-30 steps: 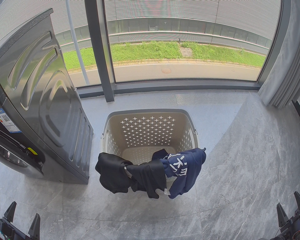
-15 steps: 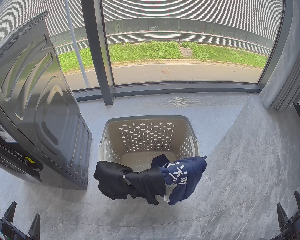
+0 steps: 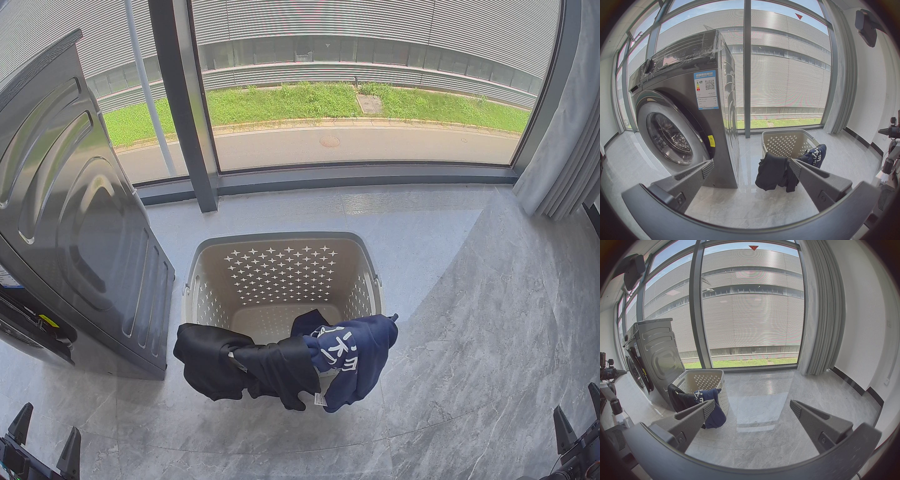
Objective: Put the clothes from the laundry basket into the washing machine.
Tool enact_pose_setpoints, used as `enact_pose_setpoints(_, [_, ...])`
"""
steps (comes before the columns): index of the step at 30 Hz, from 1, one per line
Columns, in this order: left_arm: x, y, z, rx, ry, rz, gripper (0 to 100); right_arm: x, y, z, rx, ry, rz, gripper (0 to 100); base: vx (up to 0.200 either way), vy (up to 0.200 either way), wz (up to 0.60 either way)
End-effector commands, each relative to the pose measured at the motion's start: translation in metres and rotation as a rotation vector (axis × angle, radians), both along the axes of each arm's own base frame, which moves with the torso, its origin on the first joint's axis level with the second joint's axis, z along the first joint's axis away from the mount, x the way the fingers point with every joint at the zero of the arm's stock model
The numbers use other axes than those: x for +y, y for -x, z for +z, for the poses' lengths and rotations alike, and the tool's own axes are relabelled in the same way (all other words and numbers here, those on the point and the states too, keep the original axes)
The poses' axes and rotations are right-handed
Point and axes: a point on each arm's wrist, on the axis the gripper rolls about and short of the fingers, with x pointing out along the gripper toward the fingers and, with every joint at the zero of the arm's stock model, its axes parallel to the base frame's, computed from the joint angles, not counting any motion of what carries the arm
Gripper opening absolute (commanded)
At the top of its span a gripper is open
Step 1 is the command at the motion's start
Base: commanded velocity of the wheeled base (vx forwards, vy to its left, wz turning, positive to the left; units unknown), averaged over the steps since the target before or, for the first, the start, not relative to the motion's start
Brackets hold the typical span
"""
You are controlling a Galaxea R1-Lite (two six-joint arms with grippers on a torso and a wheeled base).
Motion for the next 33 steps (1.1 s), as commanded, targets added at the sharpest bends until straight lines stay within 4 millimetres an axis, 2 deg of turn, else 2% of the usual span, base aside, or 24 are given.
enact_pose_setpoints(1, [0.0,-0.0003,-0.0052,0.004,0.002,0.002,100,0.0,-0.0001,-0.0052,0.001,0.0,0.001,100,0.2,0.0,0.0])
enact_pose_setpoints(4, [0.0,-0.0003,-0.0052,0.004,0.002,0.002,100,0.0,-0.0001,-0.0052,0.001,0.0,0.001,100,0.2,0.0,0.0])
enact_pose_setpoints(13, [0.0,-0.0003,-0.0052,0.004,0.002,0.002,100,0.0,-0.0001,-0.0052,0.001,0.0,0.001,100,0.0,0.0,0.0])
enact_pose_setpoints(19, [0.0,-0.0003,-0.0052,0.004,0.001,0.002,100,0.0,-0.0001,-0.0052,0.001,0.0,0.001,100,0.2,0.0,0.0])
enact_pose_setpoints(24, [0.0,-0.0003,-0.0052,0.004,0.001,0.0,100,0.0,-0.0001,-0.0052,0.001,0.0,0.001,100,0.0,0.0,0.0])
enact_pose_setpoints(33, [0.0,-0.0003,-0.0052,0.004,0.001,0.002,100,0.0,-0.0001,-0.0052,0.001,0.0,0.0,100,0.2,0.0,0.0])
